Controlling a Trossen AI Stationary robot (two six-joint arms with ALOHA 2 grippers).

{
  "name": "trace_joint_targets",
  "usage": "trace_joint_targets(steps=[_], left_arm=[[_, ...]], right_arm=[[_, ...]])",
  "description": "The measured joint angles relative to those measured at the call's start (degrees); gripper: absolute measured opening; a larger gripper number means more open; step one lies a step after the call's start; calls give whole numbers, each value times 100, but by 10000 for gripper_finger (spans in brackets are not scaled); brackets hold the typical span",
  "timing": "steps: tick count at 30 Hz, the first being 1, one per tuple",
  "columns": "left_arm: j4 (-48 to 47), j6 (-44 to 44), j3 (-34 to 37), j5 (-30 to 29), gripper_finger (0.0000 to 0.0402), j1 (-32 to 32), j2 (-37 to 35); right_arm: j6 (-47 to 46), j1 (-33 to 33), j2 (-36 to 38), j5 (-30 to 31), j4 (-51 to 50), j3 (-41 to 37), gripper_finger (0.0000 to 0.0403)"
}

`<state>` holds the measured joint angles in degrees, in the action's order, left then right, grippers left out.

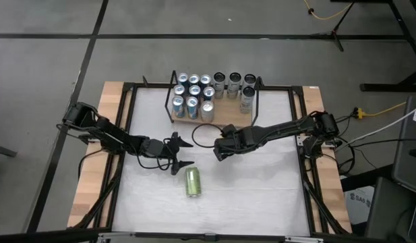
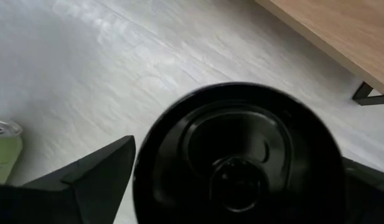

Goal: Place canned beverage on shelf
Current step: Put the white blue soda can on the shelf aligned with the other white blue soda can

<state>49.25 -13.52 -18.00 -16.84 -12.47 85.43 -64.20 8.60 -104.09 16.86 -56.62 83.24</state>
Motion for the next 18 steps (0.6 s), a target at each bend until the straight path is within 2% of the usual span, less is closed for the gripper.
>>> trace_joint_targets(steps=[6, 18], left_arm=[[0, 0, 0, 0, 364, 0, 0], [0, 0, 0, -2, 364, 0, 0]], right_arm=[[0, 0, 2, -19, 0, 0, 388], [8, 2, 9, -536, 1, 4, 388]])
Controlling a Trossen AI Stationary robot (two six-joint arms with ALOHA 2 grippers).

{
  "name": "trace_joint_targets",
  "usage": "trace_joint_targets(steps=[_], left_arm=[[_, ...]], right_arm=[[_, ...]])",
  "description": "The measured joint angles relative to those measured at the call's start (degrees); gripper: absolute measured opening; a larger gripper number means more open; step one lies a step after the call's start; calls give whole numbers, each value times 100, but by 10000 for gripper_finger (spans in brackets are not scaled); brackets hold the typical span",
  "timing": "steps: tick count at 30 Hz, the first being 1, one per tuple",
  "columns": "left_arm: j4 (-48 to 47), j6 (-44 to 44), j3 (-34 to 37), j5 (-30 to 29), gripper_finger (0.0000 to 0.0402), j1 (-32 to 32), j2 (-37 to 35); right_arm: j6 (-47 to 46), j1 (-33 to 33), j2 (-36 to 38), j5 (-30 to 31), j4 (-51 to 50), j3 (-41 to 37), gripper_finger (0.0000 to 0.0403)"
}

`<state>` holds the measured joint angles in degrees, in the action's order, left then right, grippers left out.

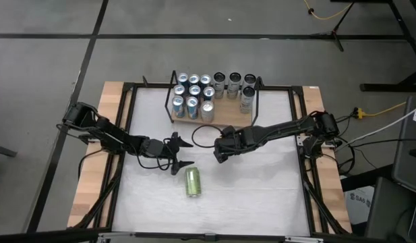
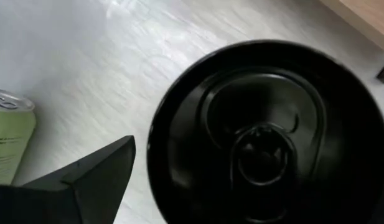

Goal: Place canned beverage on shelf
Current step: Put the white blue soda can on the shelf aligned with the other white blue soda can

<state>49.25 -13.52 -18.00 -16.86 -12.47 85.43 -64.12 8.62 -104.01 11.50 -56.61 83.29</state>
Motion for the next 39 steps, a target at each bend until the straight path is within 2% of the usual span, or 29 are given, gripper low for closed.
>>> trace_joint_targets(steps=[6, 23, 32, 39], left_arm=[[0, 0, 0, 0, 364, 0, 0], [0, 0, 0, 0, 364, 0, 0], [0, 0, 0, 0, 364, 0, 0], [0, 0, 0, -2, 364, 0, 0]], right_arm=[[145, 0, 0, -27, 36, 96, 388], [1139, 0, 4, 91, -630, 1350, 388], [2098, 0, 4, 92, -796, 2221, 388], [3393, 0, 4, 92, -834, 2849, 388]])
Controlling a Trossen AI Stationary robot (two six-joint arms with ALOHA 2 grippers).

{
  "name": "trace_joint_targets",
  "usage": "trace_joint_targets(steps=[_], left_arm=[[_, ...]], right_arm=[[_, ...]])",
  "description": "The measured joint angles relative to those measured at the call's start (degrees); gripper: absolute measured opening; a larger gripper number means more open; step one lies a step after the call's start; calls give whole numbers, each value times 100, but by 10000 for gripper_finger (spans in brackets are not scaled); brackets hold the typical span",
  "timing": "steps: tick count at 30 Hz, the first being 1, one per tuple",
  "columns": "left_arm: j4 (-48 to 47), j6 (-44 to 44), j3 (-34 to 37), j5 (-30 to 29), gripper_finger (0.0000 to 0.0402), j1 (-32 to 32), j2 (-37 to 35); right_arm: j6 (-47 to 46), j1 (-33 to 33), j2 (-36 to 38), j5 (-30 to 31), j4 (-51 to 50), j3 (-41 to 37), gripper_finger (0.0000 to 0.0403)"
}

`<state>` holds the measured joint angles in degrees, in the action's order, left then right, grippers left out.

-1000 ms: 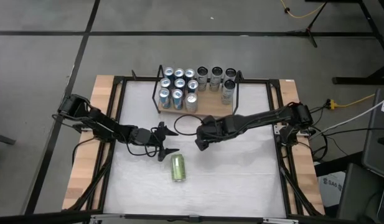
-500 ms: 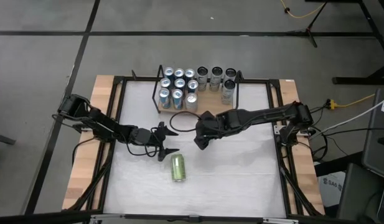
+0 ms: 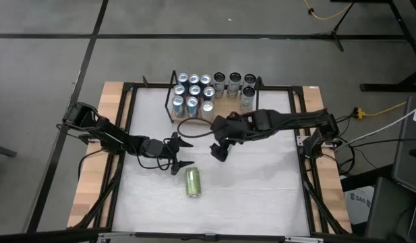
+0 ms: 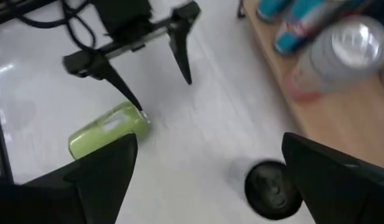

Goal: Place canned beverage on shelf
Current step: Put the white blue soda can on the shelf aligned with the other white blue soda can

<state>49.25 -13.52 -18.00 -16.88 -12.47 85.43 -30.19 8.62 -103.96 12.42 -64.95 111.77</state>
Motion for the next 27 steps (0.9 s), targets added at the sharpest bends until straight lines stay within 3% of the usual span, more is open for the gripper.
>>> trace_joint_targets(steps=[6, 16, 27], left_arm=[[0, 0, 0, 0, 364, 0, 0], [0, 0, 0, -52, 364, 2, 0], [2, -302, 0, -105, 364, 2, 0]], right_arm=[[1357, 0, 0, -1, 6, 209, 388], [4709, -28, 0, -5, -431, 222, 388], [6067, -541, -3, -1151, -1007, 222, 388]])
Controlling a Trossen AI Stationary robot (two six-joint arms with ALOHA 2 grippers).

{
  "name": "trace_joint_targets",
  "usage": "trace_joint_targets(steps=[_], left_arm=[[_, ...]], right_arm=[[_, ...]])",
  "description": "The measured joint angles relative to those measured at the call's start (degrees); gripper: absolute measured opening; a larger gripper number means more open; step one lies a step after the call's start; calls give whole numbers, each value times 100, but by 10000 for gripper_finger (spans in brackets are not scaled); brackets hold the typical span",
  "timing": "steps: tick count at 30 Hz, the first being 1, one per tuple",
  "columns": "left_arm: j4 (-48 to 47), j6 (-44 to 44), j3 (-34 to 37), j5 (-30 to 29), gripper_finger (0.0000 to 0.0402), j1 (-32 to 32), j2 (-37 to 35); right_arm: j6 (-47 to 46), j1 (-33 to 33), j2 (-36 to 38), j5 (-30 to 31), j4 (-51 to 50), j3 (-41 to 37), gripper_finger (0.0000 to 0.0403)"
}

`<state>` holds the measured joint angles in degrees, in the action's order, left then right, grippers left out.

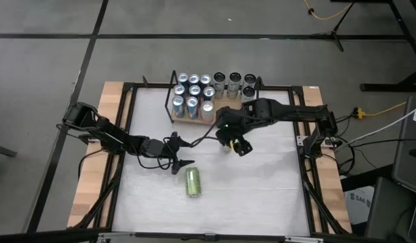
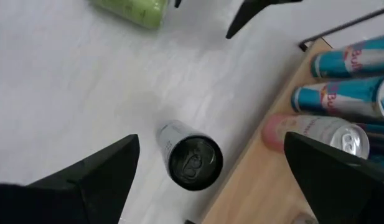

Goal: Place canned beverage on shelf
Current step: Put the white blue soda can on the shelf aligned with the other white blue soda can

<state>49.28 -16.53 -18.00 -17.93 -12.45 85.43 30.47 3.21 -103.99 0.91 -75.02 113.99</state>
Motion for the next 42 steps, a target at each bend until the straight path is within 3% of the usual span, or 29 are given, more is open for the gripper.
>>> trace_joint_targets(steps=[10, 18, 37, 42], left_arm=[[2, -138, 0, -83, 364, 7, 0], [2, -136, 0, -107, 364, 7, 0], [1, -133, 0, -114, 364, 7, 0], [0, -133, 0, -114, 364, 7, 0]], right_arm=[[821, -423, -43, -544, 66, -778, 388], [1213, -524, -39, -395, 695, -1397, 388], [1338, -513, -41, -387, 924, -2181, 388], [1333, -508, -41, -3, 1130, -2272, 388]])
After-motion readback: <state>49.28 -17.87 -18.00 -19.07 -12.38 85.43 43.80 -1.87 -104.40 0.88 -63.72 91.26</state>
